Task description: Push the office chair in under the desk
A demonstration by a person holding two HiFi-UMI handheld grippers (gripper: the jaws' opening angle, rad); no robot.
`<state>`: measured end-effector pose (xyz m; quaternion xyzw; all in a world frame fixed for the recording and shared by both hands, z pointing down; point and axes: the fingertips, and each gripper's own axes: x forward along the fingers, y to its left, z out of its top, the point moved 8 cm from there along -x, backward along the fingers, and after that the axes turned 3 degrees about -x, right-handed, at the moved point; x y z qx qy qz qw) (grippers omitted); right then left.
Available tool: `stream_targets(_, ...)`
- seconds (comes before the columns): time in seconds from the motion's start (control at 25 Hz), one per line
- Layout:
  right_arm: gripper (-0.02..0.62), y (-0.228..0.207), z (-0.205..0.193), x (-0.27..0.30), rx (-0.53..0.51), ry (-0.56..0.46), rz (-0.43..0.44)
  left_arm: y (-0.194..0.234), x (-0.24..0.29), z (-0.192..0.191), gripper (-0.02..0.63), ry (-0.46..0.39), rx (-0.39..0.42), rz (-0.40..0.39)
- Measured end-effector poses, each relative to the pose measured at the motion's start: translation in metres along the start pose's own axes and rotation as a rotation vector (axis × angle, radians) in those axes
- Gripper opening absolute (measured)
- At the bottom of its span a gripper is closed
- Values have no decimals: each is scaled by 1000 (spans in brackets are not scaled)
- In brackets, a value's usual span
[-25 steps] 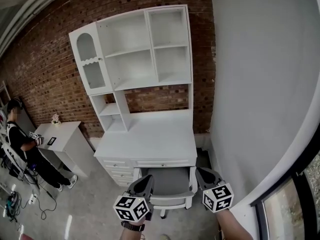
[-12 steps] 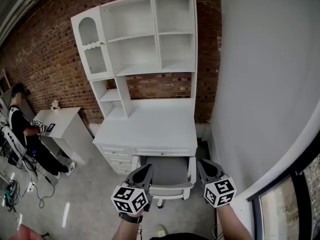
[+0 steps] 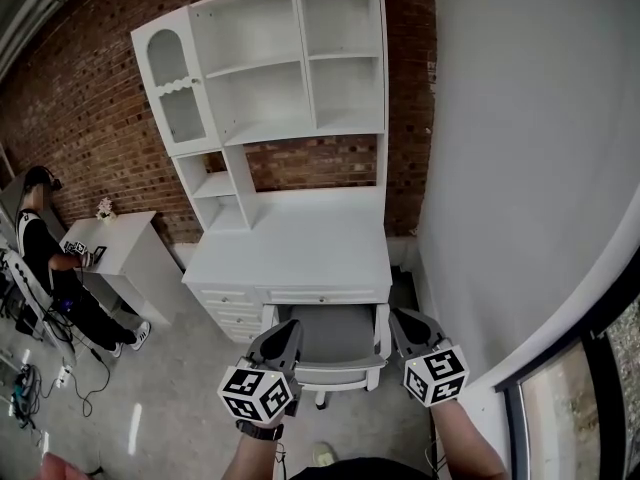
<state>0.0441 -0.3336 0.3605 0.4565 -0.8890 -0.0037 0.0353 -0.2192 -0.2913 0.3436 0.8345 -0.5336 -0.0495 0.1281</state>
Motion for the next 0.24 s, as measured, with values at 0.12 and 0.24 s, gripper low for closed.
stream_targets(0.12, 5, 2, -1, 1, -3, 5, 5, 1, -2, -1, 6, 1, -3, 6)
stream_targets(0.24, 5, 2, -4, -1, -5, 11, 11, -1, -2, -5, 6, 3, -7, 8)
